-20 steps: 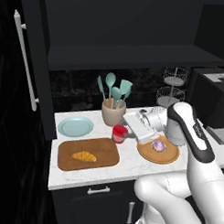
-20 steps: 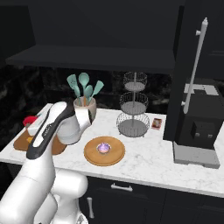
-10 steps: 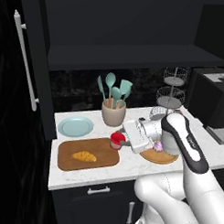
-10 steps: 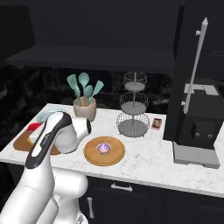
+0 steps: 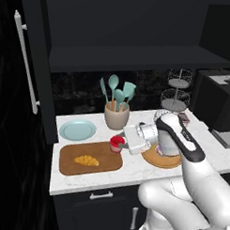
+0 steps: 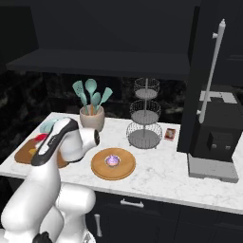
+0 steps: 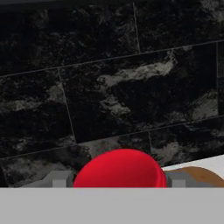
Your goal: From the different types of pastries on the counter, select a croissant and place it on the cutting board. Then retrieve a jar of jam from the cabinet and place it alongside the croissant on the cutting board.
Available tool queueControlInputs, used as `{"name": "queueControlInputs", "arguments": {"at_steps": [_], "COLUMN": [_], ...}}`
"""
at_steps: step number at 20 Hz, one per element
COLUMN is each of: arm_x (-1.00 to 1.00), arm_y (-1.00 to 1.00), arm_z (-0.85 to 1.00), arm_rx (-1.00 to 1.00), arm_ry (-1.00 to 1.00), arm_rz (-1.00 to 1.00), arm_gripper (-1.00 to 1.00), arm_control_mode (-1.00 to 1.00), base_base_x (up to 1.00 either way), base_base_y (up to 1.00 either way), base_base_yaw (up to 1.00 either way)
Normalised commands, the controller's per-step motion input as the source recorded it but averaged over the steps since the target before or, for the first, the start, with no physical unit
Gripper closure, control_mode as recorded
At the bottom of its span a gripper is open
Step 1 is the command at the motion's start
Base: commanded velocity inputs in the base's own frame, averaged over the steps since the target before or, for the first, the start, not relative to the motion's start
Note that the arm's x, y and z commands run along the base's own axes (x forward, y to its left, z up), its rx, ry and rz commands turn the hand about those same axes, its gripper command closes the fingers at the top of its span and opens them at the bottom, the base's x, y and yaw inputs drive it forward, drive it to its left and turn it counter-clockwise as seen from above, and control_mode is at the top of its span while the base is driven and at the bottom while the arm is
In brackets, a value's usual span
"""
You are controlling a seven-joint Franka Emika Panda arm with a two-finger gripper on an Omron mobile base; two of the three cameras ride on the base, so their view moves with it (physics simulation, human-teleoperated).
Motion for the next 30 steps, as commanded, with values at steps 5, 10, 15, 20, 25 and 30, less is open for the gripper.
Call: {"name": "queueControlInputs", "arguments": {"at_steps": [5,10,15,20,25,30], "arm_x": [0.21,0.01,0.03,0.38,0.26,0.06], "arm_y": [0.00,0.00,0.00,0.02,0.08,0.13], "arm_z": [-0.58,-0.45,-0.14,-0.03,-0.14,-0.18], "arm_rx": [0.00,0.00,0.00,0.00,0.00,0.00], "arm_ry": [0.00,0.00,0.00,0.01,0.00,0.00], "arm_rz": [0.01,0.08,0.03,0.00,0.00,0.00], "arm_gripper": [1.00,1.00,1.00,1.00,1.00,1.00], "arm_control_mode": [-1.00,-1.00,-1.00,-1.00,-1.00,-1.00], "base_base_x": [0.00,0.00,0.00,0.00,0.00,0.00], "base_base_y": [0.00,0.00,0.00,0.00,0.00,0.00], "base_base_yaw": [0.00,0.00,0.00,0.00,0.00,0.00]}}
